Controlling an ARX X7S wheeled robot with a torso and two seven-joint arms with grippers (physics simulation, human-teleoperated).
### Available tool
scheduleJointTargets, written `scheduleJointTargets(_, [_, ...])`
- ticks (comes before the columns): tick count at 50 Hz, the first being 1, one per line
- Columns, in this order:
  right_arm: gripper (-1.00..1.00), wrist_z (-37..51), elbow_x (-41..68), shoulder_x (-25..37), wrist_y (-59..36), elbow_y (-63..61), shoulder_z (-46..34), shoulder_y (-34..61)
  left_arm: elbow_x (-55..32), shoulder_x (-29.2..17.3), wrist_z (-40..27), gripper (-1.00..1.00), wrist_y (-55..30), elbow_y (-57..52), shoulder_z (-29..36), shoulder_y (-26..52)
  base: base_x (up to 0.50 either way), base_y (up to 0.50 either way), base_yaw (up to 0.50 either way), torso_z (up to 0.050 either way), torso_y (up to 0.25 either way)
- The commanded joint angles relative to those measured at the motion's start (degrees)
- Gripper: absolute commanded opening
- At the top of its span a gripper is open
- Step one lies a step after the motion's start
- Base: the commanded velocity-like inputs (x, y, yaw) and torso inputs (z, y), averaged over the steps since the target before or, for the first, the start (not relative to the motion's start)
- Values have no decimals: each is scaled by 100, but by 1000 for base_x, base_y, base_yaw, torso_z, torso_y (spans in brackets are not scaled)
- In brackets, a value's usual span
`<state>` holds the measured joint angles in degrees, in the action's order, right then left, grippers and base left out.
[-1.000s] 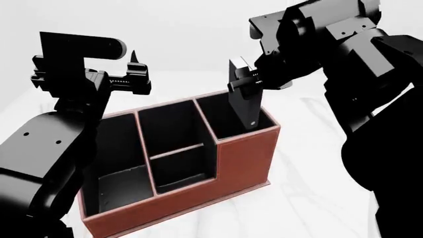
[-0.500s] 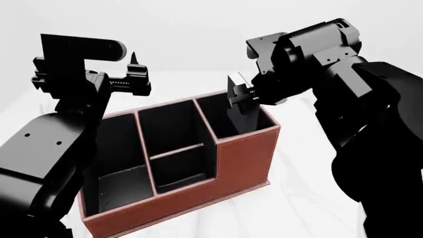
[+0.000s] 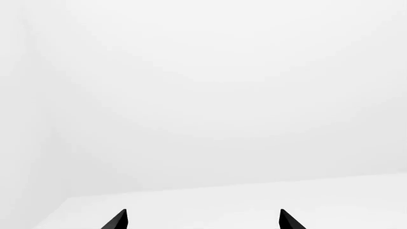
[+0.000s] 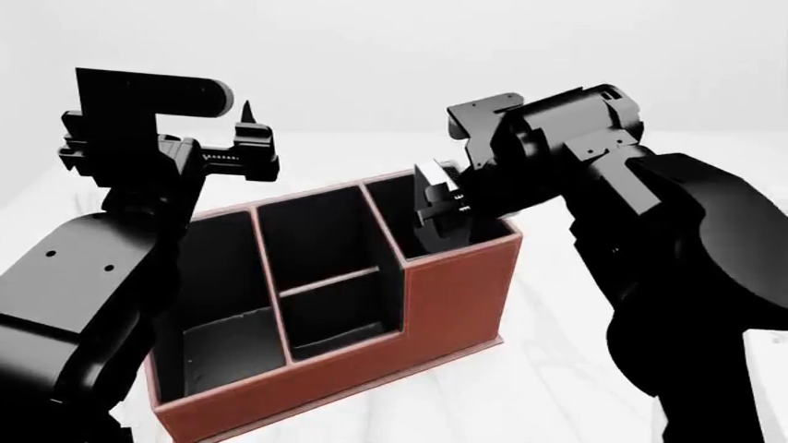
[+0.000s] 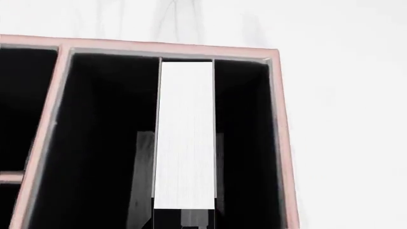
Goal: Pick up the book and place it in the right compartment of the caddy.
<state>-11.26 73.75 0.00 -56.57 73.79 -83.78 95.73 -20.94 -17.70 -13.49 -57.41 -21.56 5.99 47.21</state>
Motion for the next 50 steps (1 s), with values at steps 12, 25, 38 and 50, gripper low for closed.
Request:
scheduleJointTargets(12, [-100, 78, 63, 0, 225, -86, -82, -244, -37, -31, -16, 100, 50, 42, -3, -32, 0, 0, 0, 0, 1])
scheduleJointTargets(25, [-100, 71, 50, 0, 273, -31, -49, -257, -36, -49, -4, 100, 138, 141, 18, -38, 0, 0, 0, 1, 1])
scheduleJointTargets(38, [100, 39, -12, 0, 358, -16, -38, -127, -52, -68, -17, 100, 155, 175, 18, -13, 0, 0, 0, 0, 1])
scheduleJointTargets(50, [100, 15, -1, 1, 495, 95, 93, 850, -78, -89, -34, 100, 118, 136, 37, 24, 0, 0, 0, 0, 0])
